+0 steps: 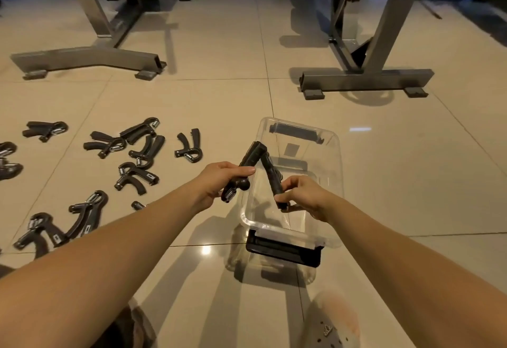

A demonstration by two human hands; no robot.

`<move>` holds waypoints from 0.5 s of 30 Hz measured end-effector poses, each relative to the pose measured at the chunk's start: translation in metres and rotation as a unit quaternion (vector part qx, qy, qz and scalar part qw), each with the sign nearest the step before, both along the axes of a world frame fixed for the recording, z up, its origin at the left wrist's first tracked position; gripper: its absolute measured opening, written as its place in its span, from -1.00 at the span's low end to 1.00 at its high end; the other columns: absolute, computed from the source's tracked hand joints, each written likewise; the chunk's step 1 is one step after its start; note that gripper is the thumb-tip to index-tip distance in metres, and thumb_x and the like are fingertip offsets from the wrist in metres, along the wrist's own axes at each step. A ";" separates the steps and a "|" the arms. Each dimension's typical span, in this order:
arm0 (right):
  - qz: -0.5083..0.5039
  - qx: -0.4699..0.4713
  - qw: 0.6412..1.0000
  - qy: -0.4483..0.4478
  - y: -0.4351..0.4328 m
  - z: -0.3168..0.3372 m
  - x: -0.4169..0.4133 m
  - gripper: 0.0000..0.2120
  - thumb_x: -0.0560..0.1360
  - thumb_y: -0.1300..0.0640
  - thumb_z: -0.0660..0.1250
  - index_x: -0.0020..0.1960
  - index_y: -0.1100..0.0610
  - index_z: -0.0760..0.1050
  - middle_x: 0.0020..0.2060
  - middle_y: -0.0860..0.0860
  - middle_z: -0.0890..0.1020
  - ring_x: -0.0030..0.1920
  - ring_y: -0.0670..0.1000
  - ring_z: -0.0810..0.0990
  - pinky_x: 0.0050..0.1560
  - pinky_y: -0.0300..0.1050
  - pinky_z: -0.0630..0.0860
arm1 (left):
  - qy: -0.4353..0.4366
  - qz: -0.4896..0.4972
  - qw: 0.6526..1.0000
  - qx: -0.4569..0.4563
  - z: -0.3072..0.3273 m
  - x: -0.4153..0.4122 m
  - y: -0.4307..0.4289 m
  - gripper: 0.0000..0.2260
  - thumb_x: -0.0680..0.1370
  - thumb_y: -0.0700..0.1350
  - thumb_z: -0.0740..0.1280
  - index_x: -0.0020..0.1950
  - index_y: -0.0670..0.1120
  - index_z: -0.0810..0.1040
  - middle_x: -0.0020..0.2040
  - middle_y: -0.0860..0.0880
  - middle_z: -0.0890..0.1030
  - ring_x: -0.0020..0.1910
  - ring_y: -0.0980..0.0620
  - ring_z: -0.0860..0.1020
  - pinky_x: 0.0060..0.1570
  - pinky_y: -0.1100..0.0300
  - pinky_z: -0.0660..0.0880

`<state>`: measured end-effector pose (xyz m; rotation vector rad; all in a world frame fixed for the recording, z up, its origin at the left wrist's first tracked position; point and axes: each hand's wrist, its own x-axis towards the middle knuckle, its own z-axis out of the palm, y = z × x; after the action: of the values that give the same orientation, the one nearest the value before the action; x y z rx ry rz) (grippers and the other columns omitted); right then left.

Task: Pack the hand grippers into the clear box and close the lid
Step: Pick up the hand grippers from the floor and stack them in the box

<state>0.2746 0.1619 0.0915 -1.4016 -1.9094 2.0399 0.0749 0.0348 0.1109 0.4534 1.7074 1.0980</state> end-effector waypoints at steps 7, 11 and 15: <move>0.108 0.058 0.992 -0.040 -0.025 0.018 -0.036 -0.76 0.43 0.38 0.49 0.06 0.29 0.54 -0.04 0.22 0.62 -0.15 0.11 0.69 -0.05 -0.03 0.69 | 0.049 0.015 0.998 -0.032 0.011 -0.038 -0.048 -0.48 0.27 -0.04 0.67 0.09 -0.25 0.60 -0.29 -0.13 0.65 -0.47 0.02 0.47 -0.51 0.21 0.37; 0.143 0.101 0.981 -0.087 -0.037 0.031 -0.050 -0.71 0.40 0.36 0.51 0.08 0.31 0.53 -0.04 0.23 0.63 -0.10 0.17 0.70 0.01 0.07 0.69 | 0.050 0.013 0.998 -0.041 0.008 -0.047 -0.069 -0.44 0.28 -0.04 0.67 0.13 -0.27 0.56 -0.23 -0.18 0.67 -0.43 -0.01 0.49 -0.50 0.21 0.38; 0.153 0.129 0.970 -0.138 -0.052 0.047 -0.057 -0.71 0.39 0.35 0.53 0.05 0.25 0.52 -0.01 0.21 0.61 -0.07 0.19 0.68 0.01 0.08 0.69 | 0.056 0.008 0.997 -0.046 0.006 -0.058 -0.075 -0.42 0.25 -0.01 0.69 0.12 -0.25 0.57 -0.10 -0.26 0.71 -0.35 -0.02 0.52 -0.45 0.18 0.42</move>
<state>0.2171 0.1102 0.1385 -1.4659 -2.5404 1.6805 0.0172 -0.0403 0.1169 0.4513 1.8552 1.0163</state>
